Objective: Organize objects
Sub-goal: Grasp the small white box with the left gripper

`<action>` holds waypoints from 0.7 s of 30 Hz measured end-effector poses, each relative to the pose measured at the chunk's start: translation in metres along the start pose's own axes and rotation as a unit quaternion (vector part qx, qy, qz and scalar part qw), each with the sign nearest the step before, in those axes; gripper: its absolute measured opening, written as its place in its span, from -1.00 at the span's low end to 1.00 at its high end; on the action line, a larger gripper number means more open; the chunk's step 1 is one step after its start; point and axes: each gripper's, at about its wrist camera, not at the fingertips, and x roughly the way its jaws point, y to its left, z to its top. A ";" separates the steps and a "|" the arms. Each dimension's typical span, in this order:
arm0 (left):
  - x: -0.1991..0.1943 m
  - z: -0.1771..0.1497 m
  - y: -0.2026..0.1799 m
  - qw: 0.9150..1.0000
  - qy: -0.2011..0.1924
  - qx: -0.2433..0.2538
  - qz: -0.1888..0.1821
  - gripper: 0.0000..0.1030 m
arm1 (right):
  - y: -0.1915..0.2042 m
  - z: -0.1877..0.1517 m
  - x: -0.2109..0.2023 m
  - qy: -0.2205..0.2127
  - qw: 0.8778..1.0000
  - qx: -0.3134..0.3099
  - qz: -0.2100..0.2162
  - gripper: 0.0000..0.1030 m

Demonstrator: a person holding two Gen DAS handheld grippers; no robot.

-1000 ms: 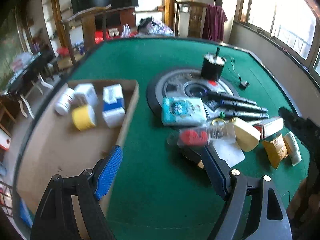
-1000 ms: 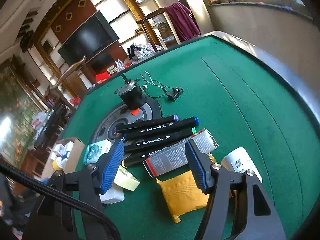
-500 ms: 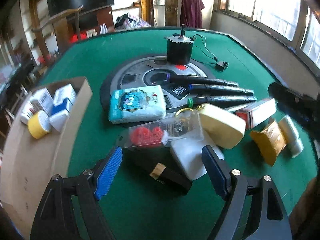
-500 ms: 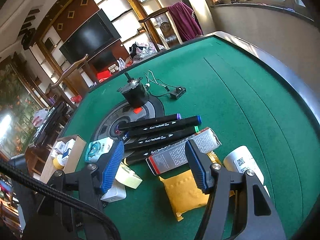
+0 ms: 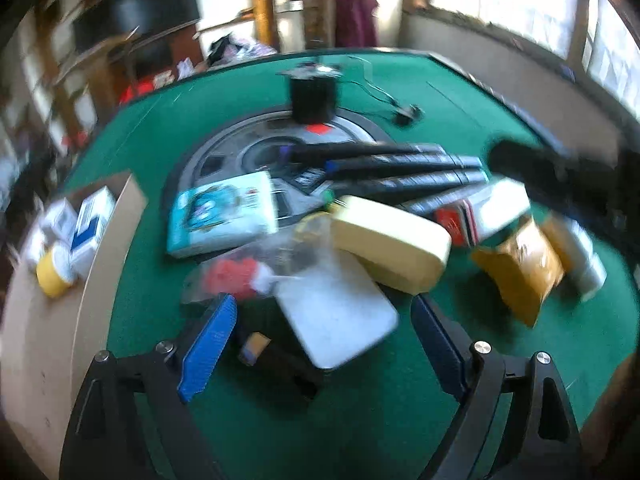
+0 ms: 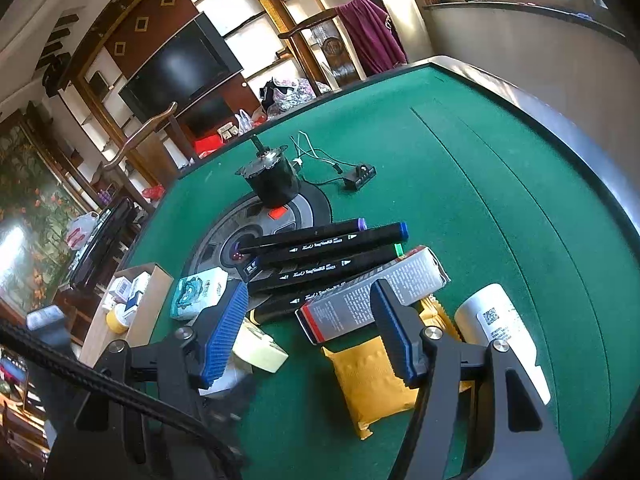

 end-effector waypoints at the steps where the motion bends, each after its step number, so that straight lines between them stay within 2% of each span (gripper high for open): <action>1: 0.003 -0.001 -0.007 1.000 0.002 0.017 0.005 0.64 | 0.000 0.000 0.000 -0.001 1.000 -0.001 0.000 0.21; 3: 0.007 -0.001 -0.011 1.000 -0.003 0.023 -0.002 0.64 | 0.000 0.000 0.000 -0.001 1.000 -0.001 0.001 0.21; 5: 0.009 0.000 -0.004 1.000 -0.004 0.000 -0.018 0.52 | 0.000 0.000 0.001 0.000 1.000 -0.001 0.000 0.21; 6: 0.008 0.000 0.000 1.000 -0.005 -0.011 -0.024 0.17 | 0.000 0.000 0.001 0.000 1.000 -0.001 -0.001 0.21; 7: 0.007 0.000 0.005 0.999 -0.006 -0.021 -0.036 0.00 | 0.001 0.000 0.001 0.001 1.000 -0.002 -0.001 0.21; 8: 0.005 -0.001 0.008 0.999 -0.005 -0.022 -0.037 -0.03 | 0.001 0.000 0.002 0.001 1.000 -0.003 -0.002 0.21; 10: -0.001 -0.005 0.013 0.998 -0.007 -0.027 -0.048 -0.24 | 0.002 -0.001 0.004 0.004 1.000 -0.008 -0.002 0.21; 13: -0.016 -0.014 0.026 0.996 -0.013 -0.047 -0.078 -0.25 | 0.007 -0.003 0.007 0.008 1.000 -0.021 0.003 0.21; 17: -0.054 -0.030 0.052 0.989 -0.044 -0.078 -0.116 -0.25 | 0.016 -0.008 0.011 0.012 0.999 -0.044 0.004 0.21; 21: -0.087 -0.049 0.079 0.984 -0.067 -0.099 -0.130 -0.25 | 0.021 -0.013 0.017 0.023 0.998 -0.052 -0.001 0.21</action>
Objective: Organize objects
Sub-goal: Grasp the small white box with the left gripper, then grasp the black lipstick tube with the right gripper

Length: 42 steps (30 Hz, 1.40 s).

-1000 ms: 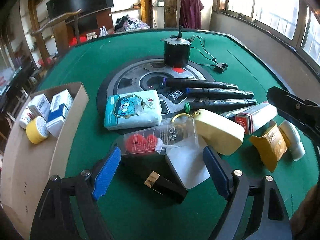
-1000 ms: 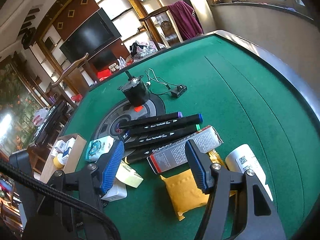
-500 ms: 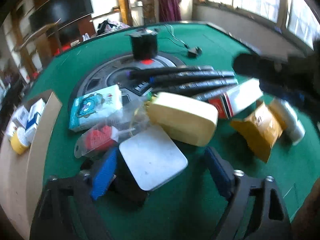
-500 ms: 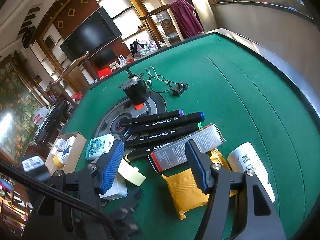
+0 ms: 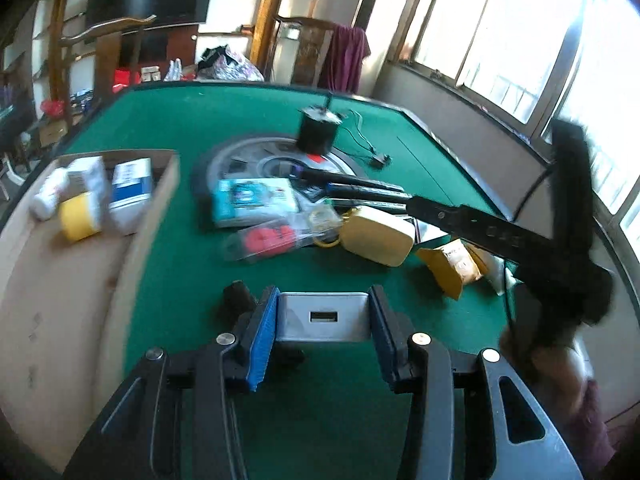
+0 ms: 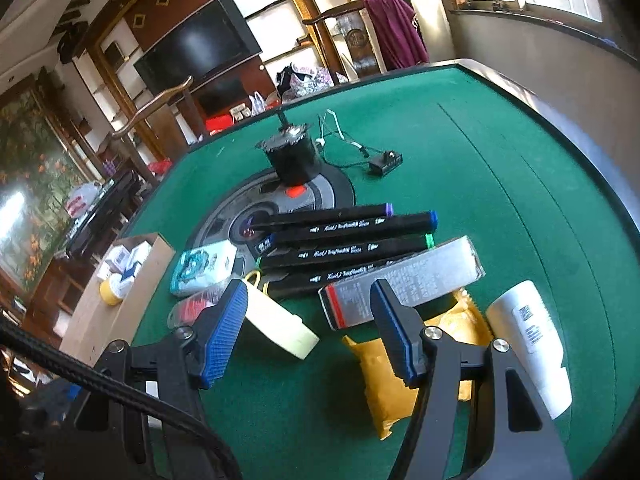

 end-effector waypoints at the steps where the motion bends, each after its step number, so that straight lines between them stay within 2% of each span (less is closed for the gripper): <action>1: -0.007 -0.003 0.006 1.000 0.000 -0.003 -0.001 -0.25 | 0.001 -0.001 0.001 0.001 1.000 0.000 0.000 0.21; 5: -0.018 -0.022 0.033 0.999 0.028 -0.023 -0.007 -0.24 | 0.010 -0.009 0.005 0.008 1.000 -0.009 -0.003 0.21; 8: -0.023 -0.031 0.043 0.999 0.020 -0.038 -0.018 -0.22 | 0.024 -0.015 0.006 0.005 0.999 -0.040 -0.016 0.21; 15: -0.012 -0.043 0.035 0.999 -0.001 -0.022 0.023 -0.08 | 0.049 -0.033 0.007 0.012 0.995 -0.090 -0.028 0.21; 19: -0.003 -0.046 0.042 0.999 0.013 -0.040 0.018 0.00 | 0.052 -0.035 0.007 0.018 0.996 -0.086 -0.024 0.21; 21: -0.005 -0.046 0.050 0.998 0.009 -0.059 -0.001 -0.04 | 0.057 -0.036 0.005 0.024 0.996 -0.086 -0.021 0.21; 24: -0.012 -0.046 0.056 0.998 -0.003 -0.067 -0.021 -0.16 | 0.071 -0.043 0.003 0.044 0.995 -0.090 0.006 0.21; 27: -0.022 -0.044 0.063 0.996 -0.010 -0.076 -0.039 -0.25 | 0.092 -0.053 0.009 0.080 0.990 -0.108 0.029 0.21; 32: -0.045 -0.047 0.077 0.996 -0.029 -0.072 -0.043 -0.25 | 0.125 -0.065 0.023 0.120 0.982 -0.141 0.048 0.22; 35: -0.059 -0.053 0.091 0.994 -0.036 -0.085 -0.061 -0.25 | 0.142 -0.073 0.031 0.130 0.977 -0.164 0.042 0.22; 40: -0.090 -0.055 0.110 0.992 -0.060 -0.100 -0.052 -0.25 | 0.170 -0.087 0.044 0.142 0.964 -0.227 -0.002 0.21; 41: -0.096 -0.054 0.115 0.991 -0.064 -0.104 -0.049 -0.25 | 0.173 -0.091 0.047 0.142 0.961 -0.237 -0.014 0.10; 42: -0.101 -0.052 0.120 0.991 -0.067 -0.108 -0.047 -0.25 | 0.174 -0.094 0.051 0.146 0.958 -0.244 -0.024 -0.17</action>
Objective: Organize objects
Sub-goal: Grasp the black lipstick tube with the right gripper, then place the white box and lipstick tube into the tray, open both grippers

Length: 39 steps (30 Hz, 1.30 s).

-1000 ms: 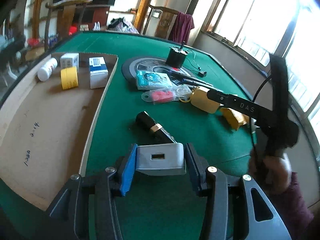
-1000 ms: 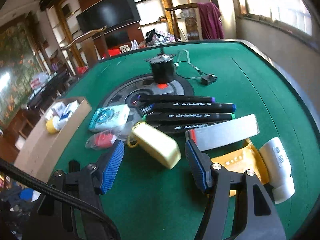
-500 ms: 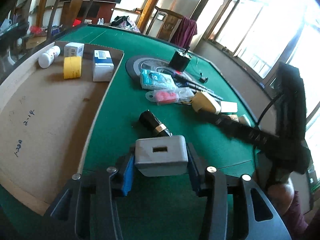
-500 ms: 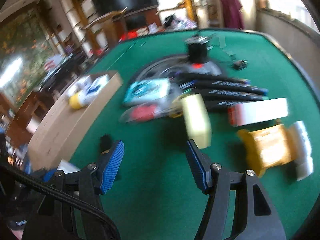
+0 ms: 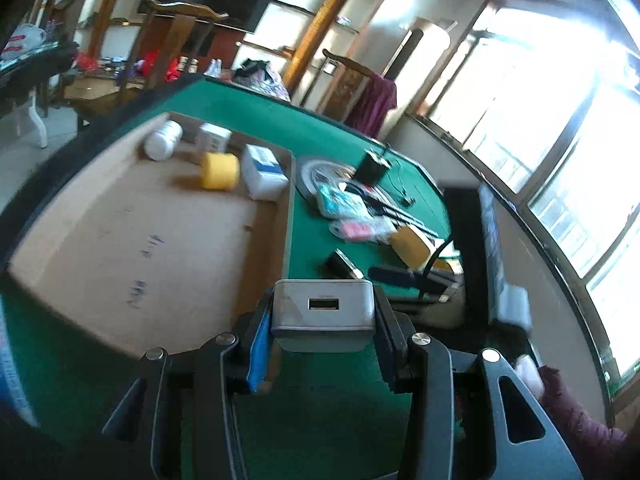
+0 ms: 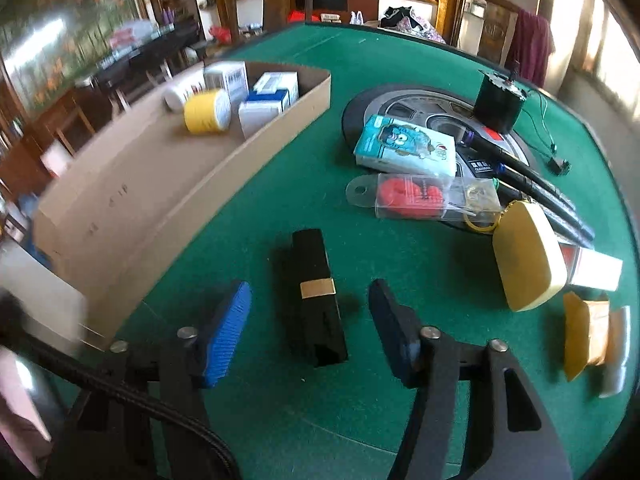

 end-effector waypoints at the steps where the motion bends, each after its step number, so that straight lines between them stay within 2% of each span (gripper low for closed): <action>1: -0.005 0.003 0.004 1.000 -0.005 -0.003 0.004 -0.25 | 0.001 -0.001 0.000 -0.005 1.000 -0.003 -0.010 -0.25; 2: -0.010 0.006 0.008 1.000 -0.012 -0.004 0.010 -0.25 | 0.000 -0.001 -0.001 -0.004 1.000 -0.001 -0.007 -0.52; 3: -0.014 0.009 0.012 1.000 -0.017 -0.003 0.016 -0.25 | -0.003 0.000 -0.002 -0.001 1.000 0.008 0.000 -0.70; 7: -0.025 0.020 0.028 0.999 -0.029 -0.005 0.041 -0.25 | -0.013 -0.002 -0.009 0.004 0.999 0.039 0.025 -0.71; 12: -0.026 0.038 0.048 0.997 -0.022 -0.008 0.070 -0.25 | -0.024 0.005 -0.030 -0.010 0.994 0.081 0.070 -0.70; 17: -0.015 0.069 0.063 0.994 -0.014 0.010 0.105 -0.25 | -0.011 0.035 -0.051 -0.028 0.987 0.094 0.124 -0.70; 21: 0.012 0.095 0.076 0.993 0.009 0.010 0.119 -0.25 | 0.011 0.060 -0.041 -0.011 0.979 0.100 0.176 -0.70; 26: 0.055 0.118 0.091 0.989 0.041 0.009 0.142 -0.25 | 0.041 0.080 -0.005 0.020 0.978 0.095 0.185 -0.70; 32: 0.104 0.128 0.123 0.983 0.094 -0.028 0.155 -0.25 | 0.060 0.093 0.041 0.047 0.976 0.100 0.185 -0.70; 39: 0.118 0.134 0.137 0.982 0.095 -0.049 0.154 -0.25 | 0.071 0.109 0.061 0.050 0.979 0.095 0.174 -0.70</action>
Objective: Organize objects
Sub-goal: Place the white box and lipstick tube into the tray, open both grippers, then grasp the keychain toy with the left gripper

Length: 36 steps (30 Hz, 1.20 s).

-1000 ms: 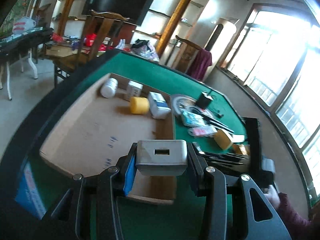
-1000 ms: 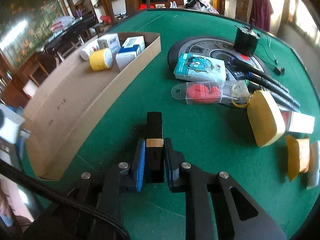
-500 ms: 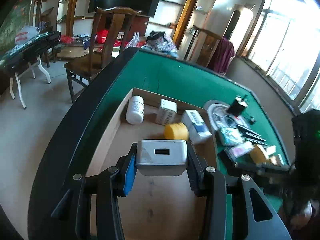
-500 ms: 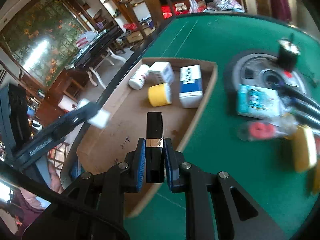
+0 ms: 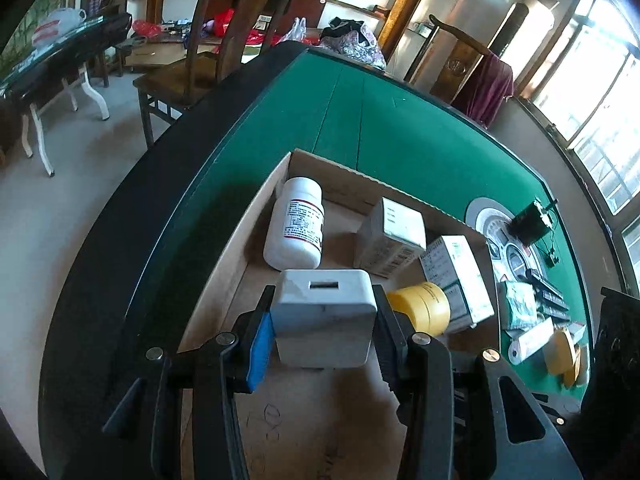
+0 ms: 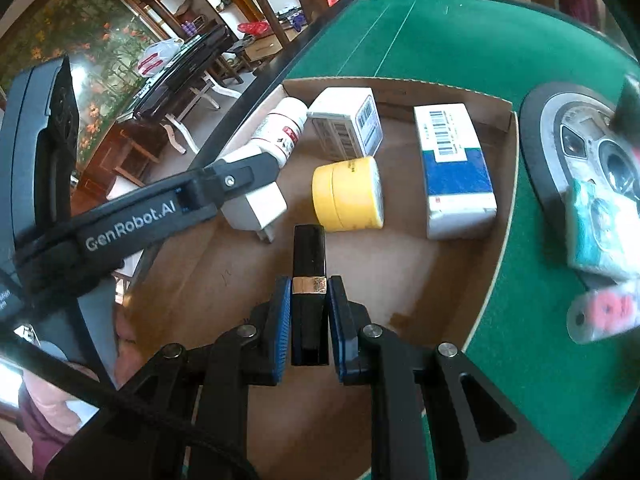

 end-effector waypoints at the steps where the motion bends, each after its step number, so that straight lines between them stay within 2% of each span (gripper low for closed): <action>1: 0.001 0.000 0.001 1.000 0.000 -0.002 0.000 -0.24 | 0.000 0.002 0.002 0.001 1.000 0.000 -0.001 -0.70; 6: 0.003 0.001 0.009 1.000 0.004 -0.019 -0.020 -0.23 | 0.000 0.005 0.014 0.004 1.000 0.000 -0.006 -0.70; 11: -0.013 0.002 0.013 0.999 -0.013 -0.032 -0.033 -0.21 | 0.001 0.008 0.020 -0.001 1.000 -0.010 -0.019 -0.69; 13: -0.024 0.000 0.012 0.999 -0.025 -0.035 -0.031 0.00 | 0.003 0.010 0.017 -0.010 0.999 -0.015 -0.033 -0.68; 15: -0.039 -0.003 0.010 0.998 -0.040 -0.040 -0.025 0.13 | 0.003 0.011 0.010 -0.019 0.999 -0.015 -0.028 -0.68; 17: -0.055 -0.008 0.008 0.997 -0.055 -0.048 -0.009 0.15 | 0.002 0.008 -0.006 -0.038 0.999 -0.012 -0.018 -0.66; 18: -0.061 -0.011 0.008 0.997 -0.061 -0.051 -0.004 0.15 | 0.001 0.008 -0.016 -0.051 0.998 -0.013 -0.017 -0.60; 21: -0.086 -0.021 0.000 0.995 -0.092 -0.046 0.007 0.15 | -0.001 0.004 -0.053 -0.099 0.994 -0.023 -0.033 -0.11; 23: -0.105 -0.028 -0.012 0.992 -0.123 -0.032 0.013 0.15 | -0.001 -0.002 -0.082 -0.140 0.988 -0.037 -0.056 0.10; 25: -0.123 -0.037 -0.028 0.987 -0.157 -0.017 0.014 0.16 | -0.001 -0.010 -0.111 -0.187 0.976 -0.055 -0.095 0.30; 26: -0.133 -0.044 -0.037 0.984 -0.177 -0.011 0.012 0.19 | -0.004 -0.016 -0.126 -0.211 0.969 -0.062 -0.115 0.47; 27: -0.141 -0.052 -0.047 0.981 -0.195 -0.007 0.007 0.29 | -0.008 -0.024 -0.141 -0.239 0.959 -0.071 -0.134 0.68; 28: -0.148 -0.060 -0.056 0.977 -0.213 -0.005 0.001 0.43 | -0.012 -0.035 -0.154 -0.263 0.950 -0.077 -0.147 0.73; 29: -0.155 -0.071 -0.065 0.973 -0.232 -0.005 -0.010 0.49 | -0.024 -0.044 -0.166 -0.278 0.945 -0.080 -0.153 0.81; 30: -0.159 -0.083 -0.073 0.968 -0.249 -0.004 -0.023 0.61 | -0.039 -0.048 -0.173 -0.280 0.944 -0.076 -0.156 0.90; 31: -0.161 -0.097 -0.083 0.964 -0.264 -0.003 -0.040 0.72 | -0.058 -0.050 -0.179 -0.268 0.948 -0.059 -0.164 0.90; 32: -0.161 -0.105 -0.089 0.962 -0.268 0.000 -0.051 0.75 | -0.079 -0.053 -0.184 -0.252 0.952 -0.031 -0.174 0.90; 34: -0.154 -0.117 -0.103 0.964 -0.258 0.009 -0.067 0.79 | -0.129 -0.059 -0.193 -0.227 0.960 0.045 -0.157 0.90; 36: -0.140 -0.126 -0.117 0.971 -0.224 0.022 -0.076 0.79 | -0.172 -0.065 -0.201 -0.226 0.960 0.108 -0.124 0.90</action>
